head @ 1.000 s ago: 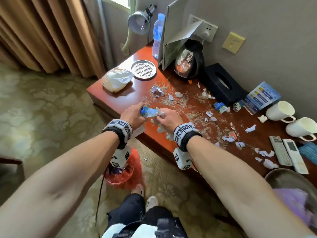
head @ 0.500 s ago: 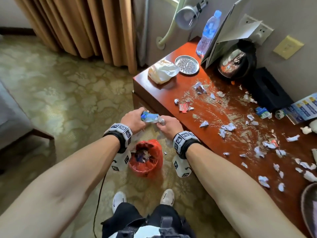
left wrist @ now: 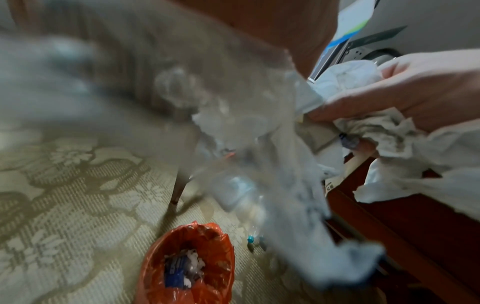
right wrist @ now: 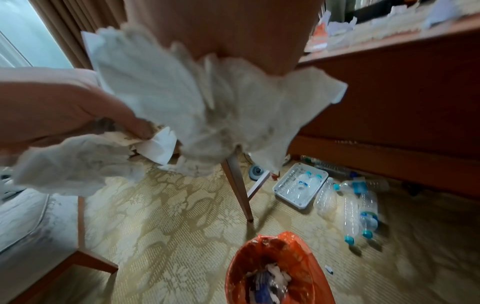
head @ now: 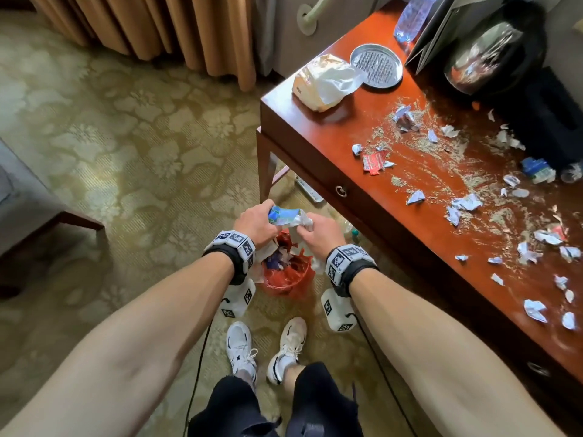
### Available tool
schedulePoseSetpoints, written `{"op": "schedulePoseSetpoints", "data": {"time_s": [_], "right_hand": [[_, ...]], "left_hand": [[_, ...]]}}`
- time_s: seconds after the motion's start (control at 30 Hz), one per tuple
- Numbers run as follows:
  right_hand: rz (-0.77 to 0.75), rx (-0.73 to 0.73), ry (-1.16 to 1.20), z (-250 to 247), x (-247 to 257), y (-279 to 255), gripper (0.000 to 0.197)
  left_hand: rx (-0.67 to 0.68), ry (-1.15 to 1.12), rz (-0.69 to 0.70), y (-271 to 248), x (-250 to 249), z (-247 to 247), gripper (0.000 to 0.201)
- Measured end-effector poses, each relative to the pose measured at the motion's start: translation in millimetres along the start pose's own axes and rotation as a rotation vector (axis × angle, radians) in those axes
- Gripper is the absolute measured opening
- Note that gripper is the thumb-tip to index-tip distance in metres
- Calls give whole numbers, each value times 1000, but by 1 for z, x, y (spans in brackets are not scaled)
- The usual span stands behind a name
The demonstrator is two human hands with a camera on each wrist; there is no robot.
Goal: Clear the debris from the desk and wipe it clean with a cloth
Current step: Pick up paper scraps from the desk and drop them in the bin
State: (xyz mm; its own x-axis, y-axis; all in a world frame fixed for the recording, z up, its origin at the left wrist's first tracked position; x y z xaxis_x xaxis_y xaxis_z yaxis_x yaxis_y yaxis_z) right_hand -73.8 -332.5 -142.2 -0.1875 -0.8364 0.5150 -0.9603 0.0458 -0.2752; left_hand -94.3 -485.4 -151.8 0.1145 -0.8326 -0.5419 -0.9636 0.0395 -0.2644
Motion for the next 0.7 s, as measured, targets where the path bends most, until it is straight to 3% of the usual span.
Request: {"op": "schedulePoseSetpoints", "data": {"time_s": [0.6,0.7], "right_hand": [[261,115,228,195,-157,60,12],[236,137,187,227,-171,72,23]], "left_hand": [[61,-39,-161,62,124,226,33],[58,-25,-166,76,150,261,40]]}}
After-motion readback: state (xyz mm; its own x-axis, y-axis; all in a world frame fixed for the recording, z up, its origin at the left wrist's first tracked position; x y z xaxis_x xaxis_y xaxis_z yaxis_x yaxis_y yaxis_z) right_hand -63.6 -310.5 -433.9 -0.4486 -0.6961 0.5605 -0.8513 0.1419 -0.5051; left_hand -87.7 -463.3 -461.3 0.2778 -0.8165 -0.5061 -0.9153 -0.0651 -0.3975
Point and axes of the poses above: each hand's wrist, its own y-axis towards the middle knuckle, its own z-axis out of the palm, x = y × z, the point moved 6 cm from there along y, towards the middle knuckle, and after that the axes turned 11 degrees about -x, right-handed, at the moved point
